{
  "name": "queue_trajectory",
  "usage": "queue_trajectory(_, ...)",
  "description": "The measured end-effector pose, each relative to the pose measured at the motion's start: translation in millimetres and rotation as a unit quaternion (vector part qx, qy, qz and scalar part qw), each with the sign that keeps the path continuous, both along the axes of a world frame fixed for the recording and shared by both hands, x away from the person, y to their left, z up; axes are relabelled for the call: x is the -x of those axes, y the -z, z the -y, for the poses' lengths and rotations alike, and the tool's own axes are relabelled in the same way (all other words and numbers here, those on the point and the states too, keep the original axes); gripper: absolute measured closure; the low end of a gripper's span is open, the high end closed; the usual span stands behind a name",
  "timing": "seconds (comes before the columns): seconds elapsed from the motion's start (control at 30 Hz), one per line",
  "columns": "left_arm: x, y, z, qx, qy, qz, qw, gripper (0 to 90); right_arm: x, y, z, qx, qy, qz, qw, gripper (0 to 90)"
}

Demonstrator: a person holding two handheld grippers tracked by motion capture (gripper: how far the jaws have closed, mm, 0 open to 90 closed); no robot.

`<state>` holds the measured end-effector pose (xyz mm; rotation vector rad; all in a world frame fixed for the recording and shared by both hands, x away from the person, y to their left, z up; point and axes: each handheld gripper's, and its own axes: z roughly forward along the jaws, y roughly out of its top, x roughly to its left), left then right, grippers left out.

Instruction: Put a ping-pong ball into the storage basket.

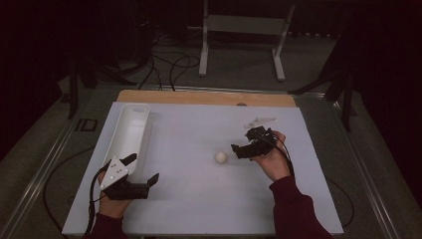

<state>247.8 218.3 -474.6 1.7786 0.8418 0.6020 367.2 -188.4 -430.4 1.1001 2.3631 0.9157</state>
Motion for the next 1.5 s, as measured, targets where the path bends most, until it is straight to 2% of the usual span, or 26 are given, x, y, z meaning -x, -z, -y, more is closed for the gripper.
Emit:
queue_trajectory(0.47,0.0,0.0,-0.1,0.0,0.001,0.0,1.0,1.7,-10.6,12.4,-4.1,0.015,0.0,-0.022,0.9996,9.6)
queue_trajectory(0.9,0.0,0.0,-0.2,0.0,0.001,0.0,1.0,1.7,-17.9,20.8,-4.7,0.031,0.003,-0.033,0.999,11.9)
queue_trajectory(1.5,0.0,0.0,-0.3,0.001,0.002,0.0,1.0,1.7,-25.5,33.0,-9.9,0.038,0.007,-0.053,0.9978,12.1)
